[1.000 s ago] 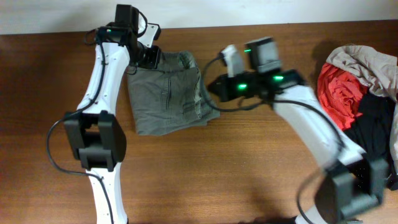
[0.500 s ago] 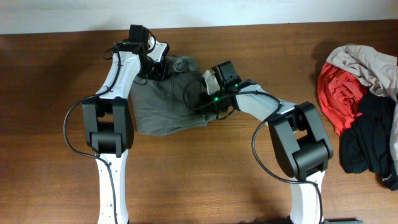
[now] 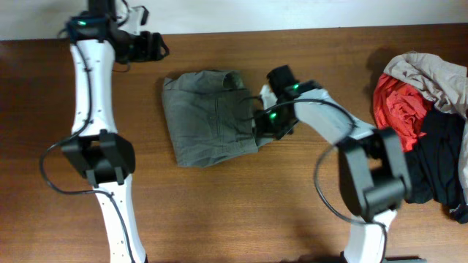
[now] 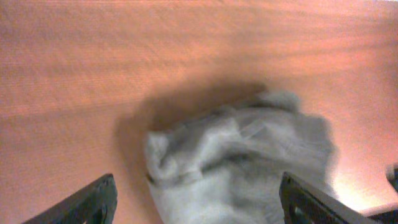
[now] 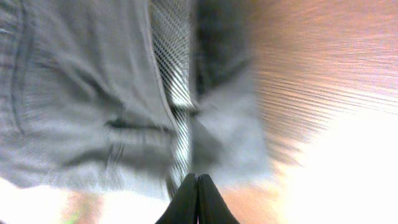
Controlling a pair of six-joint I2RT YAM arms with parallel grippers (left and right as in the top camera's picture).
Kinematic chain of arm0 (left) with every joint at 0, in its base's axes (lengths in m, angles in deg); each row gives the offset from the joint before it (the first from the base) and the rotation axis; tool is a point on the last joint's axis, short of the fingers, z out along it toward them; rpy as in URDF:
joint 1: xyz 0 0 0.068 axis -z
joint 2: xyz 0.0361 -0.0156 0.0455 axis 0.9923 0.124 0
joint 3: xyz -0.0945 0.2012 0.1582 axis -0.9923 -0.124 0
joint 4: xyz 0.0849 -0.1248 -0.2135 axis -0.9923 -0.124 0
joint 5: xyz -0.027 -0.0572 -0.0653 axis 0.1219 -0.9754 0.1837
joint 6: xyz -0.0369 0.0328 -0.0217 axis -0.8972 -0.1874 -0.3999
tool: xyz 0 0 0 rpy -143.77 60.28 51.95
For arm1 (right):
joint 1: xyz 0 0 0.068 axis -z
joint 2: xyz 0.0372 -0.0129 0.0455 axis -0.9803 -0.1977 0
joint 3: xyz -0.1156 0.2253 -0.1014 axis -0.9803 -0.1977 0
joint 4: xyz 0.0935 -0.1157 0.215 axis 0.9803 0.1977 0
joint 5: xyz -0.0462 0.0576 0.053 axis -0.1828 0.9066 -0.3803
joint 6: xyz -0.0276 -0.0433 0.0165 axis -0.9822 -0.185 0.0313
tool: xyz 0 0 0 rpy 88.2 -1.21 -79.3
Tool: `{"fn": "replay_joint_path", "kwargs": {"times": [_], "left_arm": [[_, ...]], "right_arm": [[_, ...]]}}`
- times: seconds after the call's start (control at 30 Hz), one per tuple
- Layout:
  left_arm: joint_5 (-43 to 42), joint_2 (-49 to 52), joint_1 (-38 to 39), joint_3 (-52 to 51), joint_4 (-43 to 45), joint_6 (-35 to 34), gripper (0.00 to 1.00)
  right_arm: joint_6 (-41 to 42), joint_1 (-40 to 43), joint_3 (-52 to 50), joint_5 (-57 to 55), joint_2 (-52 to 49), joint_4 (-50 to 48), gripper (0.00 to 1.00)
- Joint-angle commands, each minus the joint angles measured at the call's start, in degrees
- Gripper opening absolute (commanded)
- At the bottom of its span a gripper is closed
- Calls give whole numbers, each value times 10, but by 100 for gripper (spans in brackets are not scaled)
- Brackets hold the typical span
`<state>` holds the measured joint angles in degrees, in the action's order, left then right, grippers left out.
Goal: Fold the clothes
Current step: 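Grasp the folded trousers with the left gripper and drag them left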
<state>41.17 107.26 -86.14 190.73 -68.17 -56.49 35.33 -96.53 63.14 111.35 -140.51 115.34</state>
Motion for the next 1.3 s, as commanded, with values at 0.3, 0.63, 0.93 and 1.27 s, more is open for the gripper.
{"fn": "replay_joint_path", "kwargs": {"times": [0.3, 0.63, 0.93, 1.27], "left_arm": [[-108, -15, -33, -73, -192, 15, 94], [-140, -15, -46, -314, -95, 15, 99], [-265, -15, -12, -457, 46, 12, 99], [-281, -16, 48, -478, 115, -40, 10]], "right_arm": [[-17, 110, 57, -151, 292, 146, 77], [-18, 139, 57, -147, 317, 200, 79], [-35, 138, 57, -148, 317, 200, 79], [-35, 139, 57, -148, 316, 200, 79]]}}
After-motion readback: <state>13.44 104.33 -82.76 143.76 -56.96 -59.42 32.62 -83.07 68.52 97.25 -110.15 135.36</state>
